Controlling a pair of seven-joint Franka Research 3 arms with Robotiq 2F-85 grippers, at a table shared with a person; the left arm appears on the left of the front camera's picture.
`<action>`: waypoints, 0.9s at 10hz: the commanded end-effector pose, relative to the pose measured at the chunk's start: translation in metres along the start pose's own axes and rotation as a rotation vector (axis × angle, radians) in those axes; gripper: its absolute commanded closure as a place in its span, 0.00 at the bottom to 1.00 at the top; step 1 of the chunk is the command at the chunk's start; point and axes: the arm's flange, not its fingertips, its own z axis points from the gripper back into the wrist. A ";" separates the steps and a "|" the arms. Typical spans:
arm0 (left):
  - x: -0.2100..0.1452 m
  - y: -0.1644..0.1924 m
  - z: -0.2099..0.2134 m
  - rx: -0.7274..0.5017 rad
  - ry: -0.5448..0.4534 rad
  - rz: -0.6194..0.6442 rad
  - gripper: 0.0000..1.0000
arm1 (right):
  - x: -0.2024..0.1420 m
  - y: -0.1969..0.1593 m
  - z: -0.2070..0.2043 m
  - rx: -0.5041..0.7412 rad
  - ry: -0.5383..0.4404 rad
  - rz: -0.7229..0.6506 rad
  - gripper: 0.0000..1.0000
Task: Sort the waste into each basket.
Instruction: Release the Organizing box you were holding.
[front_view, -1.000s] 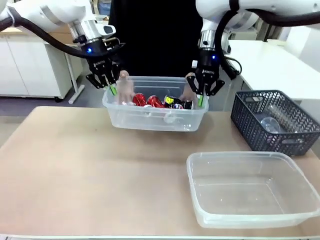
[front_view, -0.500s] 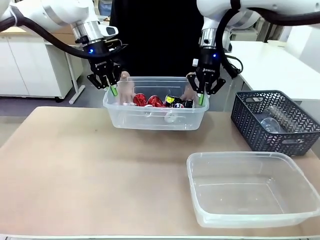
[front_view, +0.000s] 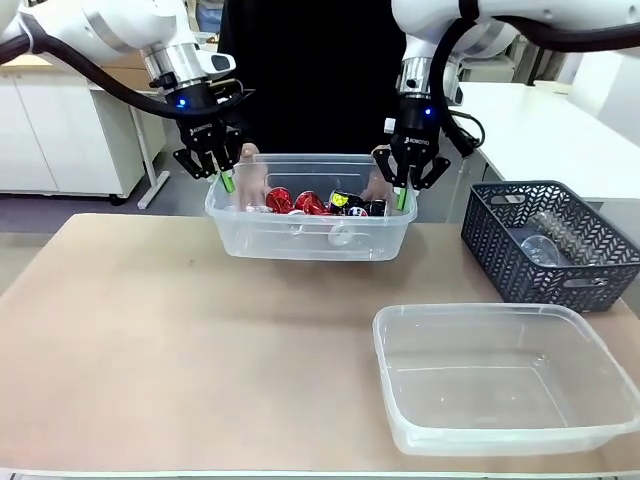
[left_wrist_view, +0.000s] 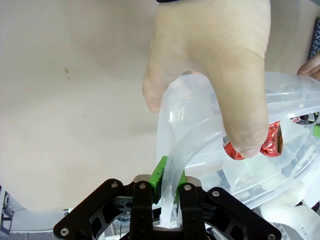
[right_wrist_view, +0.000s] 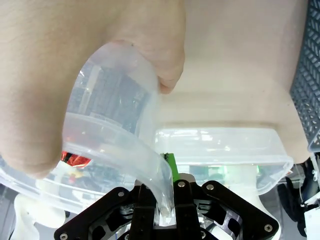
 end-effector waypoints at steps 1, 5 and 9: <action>-0.005 -0.005 0.004 0.025 -0.021 -0.005 0.37 | -0.007 -0.005 0.001 0.050 -0.098 -0.023 0.40; -0.037 -0.008 0.012 0.040 -0.142 0.016 0.13 | -0.024 -0.015 0.004 0.104 -0.309 -0.017 0.17; -0.085 -0.012 0.023 0.083 -0.353 0.013 0.00 | -0.067 -0.032 0.017 0.170 -0.511 0.037 0.00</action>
